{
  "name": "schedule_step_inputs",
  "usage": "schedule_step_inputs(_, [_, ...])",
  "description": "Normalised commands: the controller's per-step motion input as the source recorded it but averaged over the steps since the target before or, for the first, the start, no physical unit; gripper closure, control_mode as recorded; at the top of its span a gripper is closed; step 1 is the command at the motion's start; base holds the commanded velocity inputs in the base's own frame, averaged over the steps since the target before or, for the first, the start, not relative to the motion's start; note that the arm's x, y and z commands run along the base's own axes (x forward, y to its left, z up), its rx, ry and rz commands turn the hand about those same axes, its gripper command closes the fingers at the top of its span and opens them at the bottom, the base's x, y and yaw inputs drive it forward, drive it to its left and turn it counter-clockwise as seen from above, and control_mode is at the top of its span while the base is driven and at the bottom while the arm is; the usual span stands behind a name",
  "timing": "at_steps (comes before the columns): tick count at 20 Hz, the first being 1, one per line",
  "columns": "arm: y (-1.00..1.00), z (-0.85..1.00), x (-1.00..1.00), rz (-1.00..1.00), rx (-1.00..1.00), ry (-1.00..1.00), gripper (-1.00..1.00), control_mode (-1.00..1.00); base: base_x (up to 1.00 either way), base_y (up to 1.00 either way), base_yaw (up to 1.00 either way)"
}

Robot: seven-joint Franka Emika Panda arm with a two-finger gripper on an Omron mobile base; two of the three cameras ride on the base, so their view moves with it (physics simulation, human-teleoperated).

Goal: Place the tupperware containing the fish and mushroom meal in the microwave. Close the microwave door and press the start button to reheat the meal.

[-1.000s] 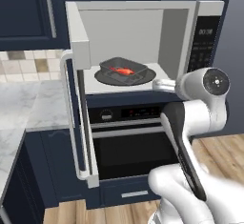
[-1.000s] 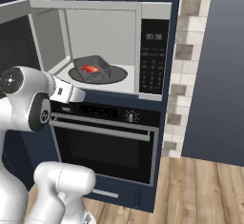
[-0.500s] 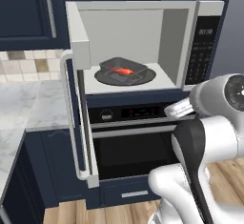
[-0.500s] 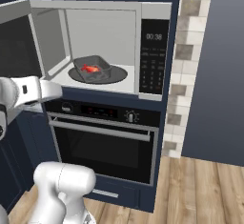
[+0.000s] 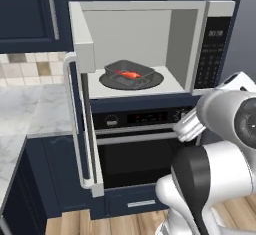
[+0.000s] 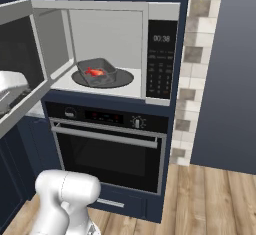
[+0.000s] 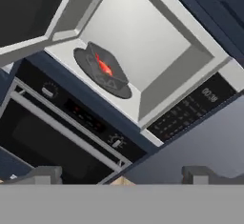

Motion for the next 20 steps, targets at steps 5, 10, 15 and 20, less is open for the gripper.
schedule_step_inputs(5, [0.72, 0.52, -0.13, 0.02, -0.33, 0.01, -1.00, -1.00, 0.00, 0.00, 0.00])
schedule_step_inputs(10, [0.98, 0.08, -0.04, 0.00, -0.39, 0.00, -1.00, -1.00, 0.00, 0.00, 0.00])
schedule_step_inputs(15, [0.99, 0.00, -0.04, 0.00, -0.40, 0.00, -1.00, -1.00, 0.00, 0.00, 0.00])
schedule_step_inputs(20, [0.99, -0.18, 0.00, 0.00, -0.37, -0.06, -1.00, -1.00, 0.00, 0.00, 0.00])
